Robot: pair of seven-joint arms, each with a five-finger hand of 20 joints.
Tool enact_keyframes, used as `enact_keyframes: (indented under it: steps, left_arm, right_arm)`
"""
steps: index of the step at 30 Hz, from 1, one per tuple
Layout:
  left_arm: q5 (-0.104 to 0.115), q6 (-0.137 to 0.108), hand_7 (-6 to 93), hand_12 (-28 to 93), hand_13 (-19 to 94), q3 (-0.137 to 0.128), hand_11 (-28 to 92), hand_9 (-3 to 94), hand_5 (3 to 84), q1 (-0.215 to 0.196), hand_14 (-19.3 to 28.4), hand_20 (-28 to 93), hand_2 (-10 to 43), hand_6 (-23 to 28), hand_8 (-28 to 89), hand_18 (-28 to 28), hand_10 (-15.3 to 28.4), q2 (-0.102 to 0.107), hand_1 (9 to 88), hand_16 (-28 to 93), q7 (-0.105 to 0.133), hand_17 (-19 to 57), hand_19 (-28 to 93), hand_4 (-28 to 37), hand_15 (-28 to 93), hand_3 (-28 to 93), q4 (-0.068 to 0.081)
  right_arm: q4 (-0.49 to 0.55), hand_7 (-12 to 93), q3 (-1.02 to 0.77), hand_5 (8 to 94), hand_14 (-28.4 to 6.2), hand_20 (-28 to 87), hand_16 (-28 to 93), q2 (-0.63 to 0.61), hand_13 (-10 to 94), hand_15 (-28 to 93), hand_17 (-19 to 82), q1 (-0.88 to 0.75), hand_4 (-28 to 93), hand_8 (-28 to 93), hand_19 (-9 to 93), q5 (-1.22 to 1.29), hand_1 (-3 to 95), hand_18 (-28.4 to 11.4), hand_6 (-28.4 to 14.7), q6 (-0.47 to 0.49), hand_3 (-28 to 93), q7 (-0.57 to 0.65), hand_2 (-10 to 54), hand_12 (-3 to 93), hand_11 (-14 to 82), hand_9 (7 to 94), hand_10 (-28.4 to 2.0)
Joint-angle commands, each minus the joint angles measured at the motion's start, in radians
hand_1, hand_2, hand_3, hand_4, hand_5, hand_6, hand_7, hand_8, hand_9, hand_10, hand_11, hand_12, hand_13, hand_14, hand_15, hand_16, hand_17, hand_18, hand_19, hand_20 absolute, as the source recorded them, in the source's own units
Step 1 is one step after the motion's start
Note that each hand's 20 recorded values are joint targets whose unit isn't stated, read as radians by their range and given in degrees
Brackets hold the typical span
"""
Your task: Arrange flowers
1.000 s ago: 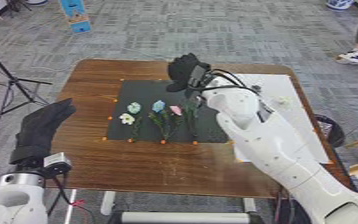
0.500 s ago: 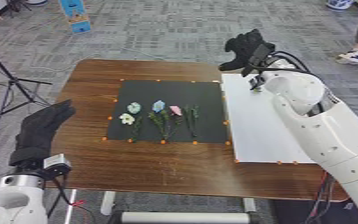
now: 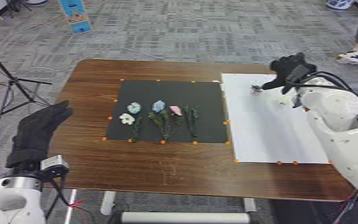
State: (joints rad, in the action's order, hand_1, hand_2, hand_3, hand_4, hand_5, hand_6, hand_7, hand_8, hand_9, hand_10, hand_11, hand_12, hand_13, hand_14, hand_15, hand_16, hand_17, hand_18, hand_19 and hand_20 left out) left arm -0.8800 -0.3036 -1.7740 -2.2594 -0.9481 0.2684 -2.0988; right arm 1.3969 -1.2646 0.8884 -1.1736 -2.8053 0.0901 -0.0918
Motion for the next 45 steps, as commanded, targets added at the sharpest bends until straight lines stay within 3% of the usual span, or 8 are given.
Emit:
enact_keyframes:
  steps: [1,8,13,21,24,29,38,45]
  left_arm:
    - [-0.004,0.005,13.1,11,37,-0.001,18,50.0,51.7,-0.003,13.8,16,3.4,4.5,-8,7.8,13.7,-0.009,24.4,-1,-0.005,6.7,5,-27.2,11,72,-0.011]
    - [-0.003,0.003,13.1,11,37,-0.002,18,50.0,51.7,-0.004,13.9,16,3.3,4.5,-8,7.8,13.7,-0.009,24.5,-1,-0.008,6.7,5,-27.3,11,72,-0.013]
    - [0.001,-0.001,12.9,11,37,0.001,18,50.0,51.7,-0.001,13.8,16,3.4,4.6,-8,7.8,13.7,-0.012,24.4,-1,-0.005,6.7,5,-27.2,11,72,-0.013]
    - [0.000,0.001,13.0,11,37,0.007,18,50.0,51.7,0.002,13.9,16,3.5,4.5,-8,7.8,13.7,-0.016,24.5,-1,-0.012,6.7,5,-27.3,11,72,-0.011]
    - [0.002,0.001,12.9,11,37,0.009,18,50.0,51.7,0.002,14.0,16,3.5,4.5,-8,7.8,13.7,-0.019,24.5,-1,-0.010,6.7,5,-27.3,11,72,-0.011]
    - [0.005,-0.002,12.9,11,37,0.006,18,50.1,51.6,-0.004,14.0,16,3.5,4.6,-8,7.8,13.7,-0.022,24.5,-1,-0.010,6.7,5,-27.3,11,72,-0.014]
    - [0.008,-0.003,12.9,11,37,-0.007,18,50.0,51.7,-0.012,13.9,16,3.6,4.6,-8,7.9,13.7,-0.015,24.5,-1,-0.012,6.7,5,-27.4,11,72,-0.015]
    - [0.017,-0.007,12.9,11,37,-0.014,18,50.1,51.8,-0.006,14.0,16,3.6,4.7,-8,7.9,13.8,-0.002,24.5,-1,-0.013,6.7,5,-27.4,11,72,-0.010]
  right_arm:
    - [-0.017,15,-0.061,53.9,-12.6,61,38,-0.015,67,46,29,-0.093,-26,-7,70,-0.040,21.7,-24.8,-4.1,0.014,68,-0.009,-9.5,21.8,13.2,62.7,-15.1]
    - [-0.032,16,-0.091,54.5,-12.6,61,38,0.001,68,47,30,-0.131,-26,-8,71,-0.026,21.8,-25.0,-4.1,0.009,67,-0.012,-9.5,21.8,13.8,64.1,-14.6]
    - [-0.067,17,-0.061,58.0,-12.1,62,38,0.007,70,49,31,-0.125,-25,-8,72,-0.042,23.8,-24.7,-3.3,-0.070,67,0.002,-9.5,22.2,16.4,68.0,-13.8]
    - [-0.109,22,-0.040,68.1,-8.5,61,39,0.022,78,52,37,-0.139,-25,-11,78,-0.067,38.3,-23.6,0.4,-0.180,66,0.054,-9.5,22.3,21.4,78.7,-9.7]
    - [-0.114,23,-0.049,71.5,-7.5,60,39,0.026,81,53,40,-0.151,-26,3,81,-0.091,47.5,-23.3,0.8,-0.177,60,0.056,-8.5,22.8,22.3,82.3,-9.8]
    - [-0.124,24,-0.050,77.8,-5.4,58,40,0.021,85,54,44,-0.154,-22,7,86,-0.084,57.2,-22.4,1.9,-0.211,51,0.052,-4.0,24.6,24.4,87.9,-9.1]
    - [0.061,24,0.025,79.1,-4.2,58,42,-0.100,86,56,45,-0.122,-22,9,87,0.102,60.1,-21.6,1.3,-0.287,49,0.111,-2.9,25.0,25.1,88.8,-9.0]
    - [0.164,24,0.161,79.2,-4.3,58,42,-0.137,85,56,45,0.010,-22,9,87,0.198,60.0,-21.2,1.4,-0.306,49,0.076,-2.7,25.5,25.4,88.3,-9.1]
